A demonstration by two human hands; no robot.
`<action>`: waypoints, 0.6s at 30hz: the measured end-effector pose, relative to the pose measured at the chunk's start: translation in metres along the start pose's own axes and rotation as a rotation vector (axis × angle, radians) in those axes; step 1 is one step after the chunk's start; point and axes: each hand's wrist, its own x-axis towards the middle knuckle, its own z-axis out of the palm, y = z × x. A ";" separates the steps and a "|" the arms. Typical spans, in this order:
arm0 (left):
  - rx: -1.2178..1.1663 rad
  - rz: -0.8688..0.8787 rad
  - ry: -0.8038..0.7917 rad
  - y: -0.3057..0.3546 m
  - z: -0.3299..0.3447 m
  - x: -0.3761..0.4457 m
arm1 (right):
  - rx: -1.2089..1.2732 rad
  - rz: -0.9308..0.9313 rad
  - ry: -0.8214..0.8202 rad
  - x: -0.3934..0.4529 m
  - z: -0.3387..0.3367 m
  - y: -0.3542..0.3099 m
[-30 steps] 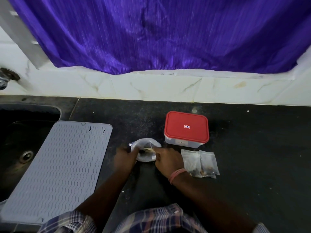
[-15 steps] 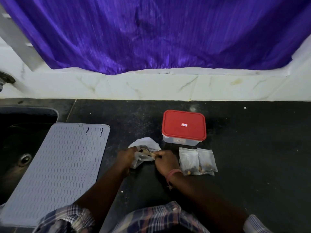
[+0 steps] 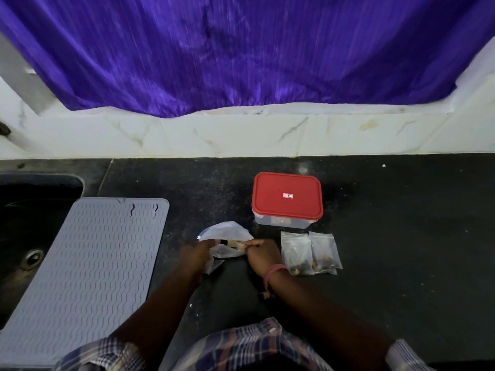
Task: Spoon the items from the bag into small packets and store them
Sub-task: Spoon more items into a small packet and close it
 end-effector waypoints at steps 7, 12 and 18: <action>0.110 0.022 -0.044 0.006 0.004 -0.007 | -0.022 0.023 -0.004 -0.003 0.001 -0.002; 0.027 -0.042 -0.024 0.004 0.003 0.002 | 0.094 0.045 -0.058 0.003 0.002 0.001; 0.083 0.014 -0.008 0.015 0.004 -0.015 | 0.120 0.224 -0.119 0.004 -0.011 -0.009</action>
